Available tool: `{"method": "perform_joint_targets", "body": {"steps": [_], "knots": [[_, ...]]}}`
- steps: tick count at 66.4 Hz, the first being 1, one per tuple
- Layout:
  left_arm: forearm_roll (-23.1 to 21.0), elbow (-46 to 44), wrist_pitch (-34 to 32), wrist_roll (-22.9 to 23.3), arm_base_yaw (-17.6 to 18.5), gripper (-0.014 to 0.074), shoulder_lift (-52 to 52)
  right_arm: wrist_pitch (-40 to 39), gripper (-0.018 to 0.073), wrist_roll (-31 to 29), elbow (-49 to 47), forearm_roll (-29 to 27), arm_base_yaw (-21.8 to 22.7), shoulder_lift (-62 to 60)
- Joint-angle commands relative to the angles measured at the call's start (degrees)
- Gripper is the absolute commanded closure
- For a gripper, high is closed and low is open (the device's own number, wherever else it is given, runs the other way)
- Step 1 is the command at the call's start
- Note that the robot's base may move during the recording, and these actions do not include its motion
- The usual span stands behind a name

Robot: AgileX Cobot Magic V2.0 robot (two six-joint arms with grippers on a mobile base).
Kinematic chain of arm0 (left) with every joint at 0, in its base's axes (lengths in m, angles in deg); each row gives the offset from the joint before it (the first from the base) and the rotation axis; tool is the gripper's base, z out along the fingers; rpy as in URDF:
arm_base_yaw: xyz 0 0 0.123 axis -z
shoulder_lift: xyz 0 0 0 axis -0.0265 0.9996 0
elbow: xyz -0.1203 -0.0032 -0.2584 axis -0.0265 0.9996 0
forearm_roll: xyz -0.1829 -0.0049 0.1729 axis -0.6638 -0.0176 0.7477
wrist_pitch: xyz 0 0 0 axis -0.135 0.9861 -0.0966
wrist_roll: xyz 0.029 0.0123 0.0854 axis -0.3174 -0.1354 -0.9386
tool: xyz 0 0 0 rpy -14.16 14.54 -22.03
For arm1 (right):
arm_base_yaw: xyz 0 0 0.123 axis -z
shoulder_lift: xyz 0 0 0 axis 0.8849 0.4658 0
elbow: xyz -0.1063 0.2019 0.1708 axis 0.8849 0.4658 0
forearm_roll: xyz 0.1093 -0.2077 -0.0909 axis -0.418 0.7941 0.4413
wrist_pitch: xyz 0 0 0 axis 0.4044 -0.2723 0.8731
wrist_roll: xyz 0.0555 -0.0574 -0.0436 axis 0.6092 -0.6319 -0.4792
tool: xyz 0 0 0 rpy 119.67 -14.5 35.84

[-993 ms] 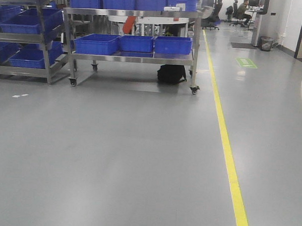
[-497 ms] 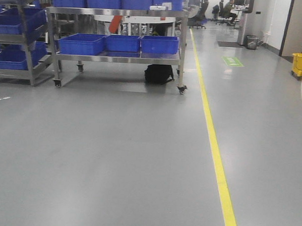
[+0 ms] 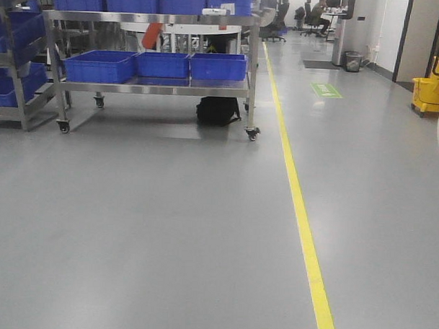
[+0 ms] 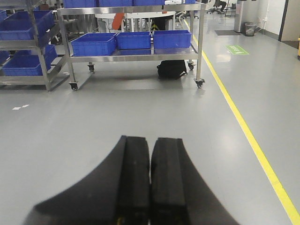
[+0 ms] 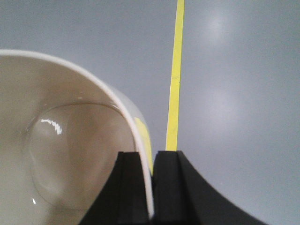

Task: Move white bin to right shelf second layer
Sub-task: 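Drive along the aisle past the blue crate racks carrying the bin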

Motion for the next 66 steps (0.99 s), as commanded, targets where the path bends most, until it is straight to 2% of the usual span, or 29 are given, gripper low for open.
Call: {"method": "perform_joint_targets", "body": {"steps": [1, 66], "knots": [[0.00, 2.11, -4.93, 0.17, 0.19, 0.0512, -0.92, -5.10, 0.0503, 0.01, -1.72, -0.37, 0.36, 0.28], [0.00, 2.11, -4.93, 0.17, 0.19, 0.0512, -0.92, -5.10, 0.0503, 0.01, -1.72, -0.37, 0.36, 0.28]]}}
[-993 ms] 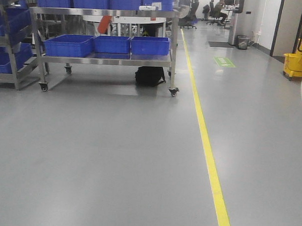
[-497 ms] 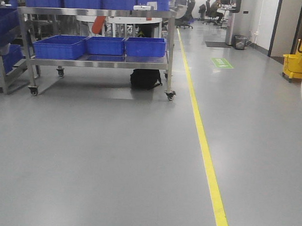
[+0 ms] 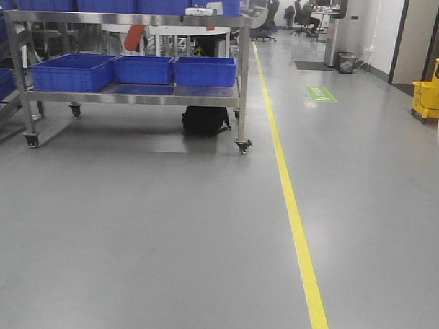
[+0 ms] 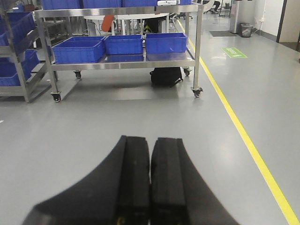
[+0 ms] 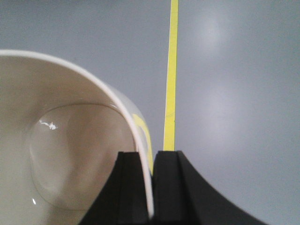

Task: Move white bin to right shelf second layer
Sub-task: 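Drive along the aisle past the blue crate racks carrying the bin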

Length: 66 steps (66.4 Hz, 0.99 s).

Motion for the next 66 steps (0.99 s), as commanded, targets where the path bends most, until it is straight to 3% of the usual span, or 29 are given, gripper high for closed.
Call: {"method": "perform_joint_targets", "body": {"steps": [1, 66], "knots": [[0.00, 2.11, -4.93, 0.17, 0.19, 0.0512, -0.92, -5.10, 0.0503, 0.01, -1.72, -0.37, 0.36, 0.28], [0.00, 2.11, -4.93, 0.17, 0.19, 0.0512, -0.92, -5.10, 0.0503, 0.01, -1.72, -0.37, 0.36, 0.28]]}}
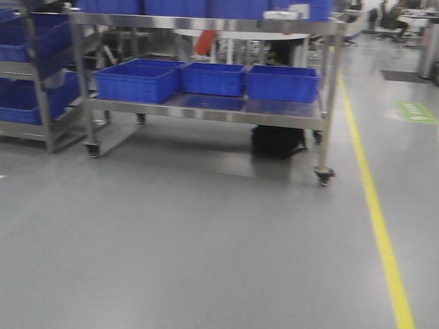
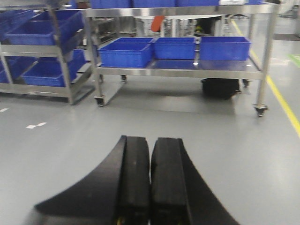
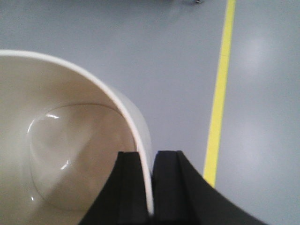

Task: Move white bin to right shelf second layer
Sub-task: 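Drive along the aisle past the blue crate racks carrying the bin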

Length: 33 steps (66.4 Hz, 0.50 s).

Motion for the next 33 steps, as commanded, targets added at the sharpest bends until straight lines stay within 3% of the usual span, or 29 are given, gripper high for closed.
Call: {"method": "perform_joint_targets", "body": {"steps": [1, 33], "knots": [[0.00, 2.11, -4.93, 0.17, 0.19, 0.0512, -0.92, -5.10, 0.0503, 0.11, -1.72, -0.37, 0.36, 0.28], [0.00, 2.11, -4.93, 0.17, 0.19, 0.0512, -0.92, -5.15, 0.0503, 0.11, -1.72, -0.37, 0.36, 0.28]]}}
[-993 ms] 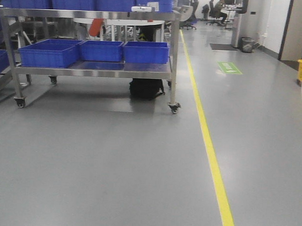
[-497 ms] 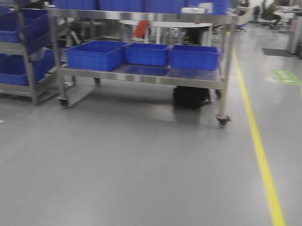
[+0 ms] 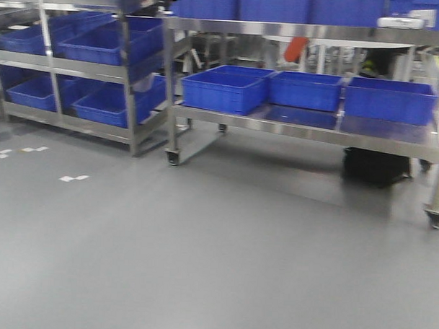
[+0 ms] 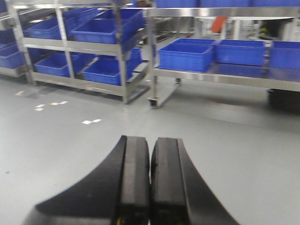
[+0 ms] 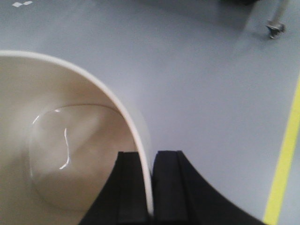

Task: Move white bin to right shelf second layer
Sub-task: 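Drive along the aisle past the blue crate racks carrying the bin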

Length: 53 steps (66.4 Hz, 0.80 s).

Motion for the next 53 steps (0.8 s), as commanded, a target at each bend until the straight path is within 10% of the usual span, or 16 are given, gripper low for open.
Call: {"method": "perform_joint_targets", "body": {"steps": [1, 53], "knots": [[0.00, 2.11, -4.93, 0.17, 0.19, 0.0512, -0.92, -5.15, 0.0503, 0.11, -1.72, -0.37, 0.36, 0.28], [0.00, 2.11, -4.93, 0.17, 0.19, 0.0512, -0.92, -5.15, 0.0503, 0.11, -1.72, -0.37, 0.36, 0.28]]}}
